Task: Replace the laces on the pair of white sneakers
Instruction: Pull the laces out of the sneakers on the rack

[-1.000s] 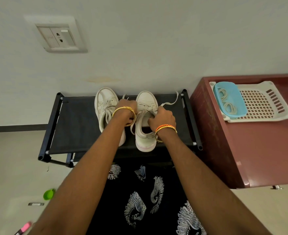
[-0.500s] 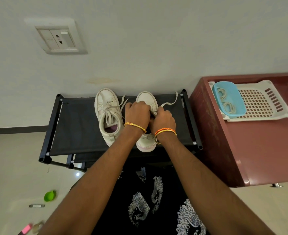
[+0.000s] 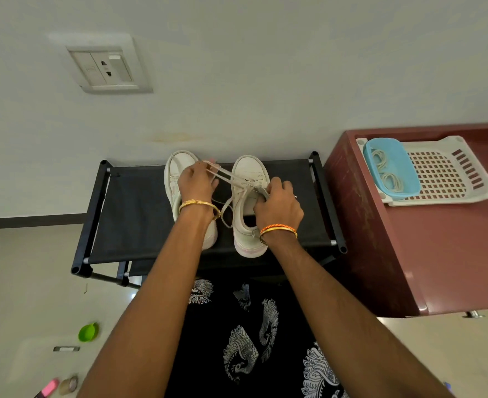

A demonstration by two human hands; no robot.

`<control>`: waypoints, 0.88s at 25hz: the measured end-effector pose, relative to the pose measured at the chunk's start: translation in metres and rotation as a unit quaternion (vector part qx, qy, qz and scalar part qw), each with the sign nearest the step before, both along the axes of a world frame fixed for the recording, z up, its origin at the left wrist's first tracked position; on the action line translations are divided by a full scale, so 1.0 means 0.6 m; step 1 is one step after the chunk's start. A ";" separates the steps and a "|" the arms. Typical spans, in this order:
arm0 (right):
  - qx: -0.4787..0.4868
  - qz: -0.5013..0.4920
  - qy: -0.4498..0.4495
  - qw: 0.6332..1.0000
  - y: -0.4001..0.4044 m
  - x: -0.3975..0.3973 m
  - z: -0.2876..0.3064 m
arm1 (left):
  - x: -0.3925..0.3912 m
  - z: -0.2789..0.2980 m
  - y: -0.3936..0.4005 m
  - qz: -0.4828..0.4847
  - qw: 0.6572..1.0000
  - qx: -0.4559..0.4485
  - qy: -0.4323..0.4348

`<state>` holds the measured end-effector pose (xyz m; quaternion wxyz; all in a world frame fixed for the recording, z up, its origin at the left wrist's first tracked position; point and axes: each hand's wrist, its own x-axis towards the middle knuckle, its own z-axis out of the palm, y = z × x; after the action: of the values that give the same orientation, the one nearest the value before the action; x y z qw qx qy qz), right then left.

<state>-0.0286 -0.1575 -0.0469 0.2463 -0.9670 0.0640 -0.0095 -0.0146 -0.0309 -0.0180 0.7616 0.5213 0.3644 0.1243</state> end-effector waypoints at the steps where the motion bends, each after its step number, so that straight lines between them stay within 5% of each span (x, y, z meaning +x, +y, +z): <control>1: 0.006 0.001 -0.013 1.000 0.001 -0.001 -0.001 | -0.002 0.003 0.001 -0.002 0.996 -0.090 -0.002; 3: 0.011 0.002 -0.037 0.999 0.000 -0.001 -0.003 | -0.008 0.002 -0.007 -0.068 0.996 -0.054 0.025; 5: 0.008 0.009 -0.048 0.999 -0.002 0.000 -0.008 | -0.021 -0.007 -0.023 -0.179 0.973 0.138 0.045; 8: 0.017 0.010 -0.072 0.997 -0.004 -0.002 -0.015 | -0.031 -0.031 -0.045 -0.303 0.849 0.431 0.035; 10: 0.046 0.004 -0.102 0.994 -0.004 -0.002 -0.019 | -0.025 -0.035 -0.056 -0.309 0.782 0.539 0.053; 19: 0.100 0.009 -0.165 0.981 -0.002 0.003 -0.033 | 0.011 -0.021 -0.076 -0.314 0.696 0.626 0.159; 22: 0.099 0.012 -0.163 0.982 0.001 0.001 -0.037 | -0.010 -0.042 -0.075 -0.315 0.758 0.555 0.133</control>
<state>-0.0280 -0.1570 -0.0691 0.3477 -0.9241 0.0124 -0.1580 -0.0207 -0.0760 -0.0432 0.2785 0.9494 0.1445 -0.0128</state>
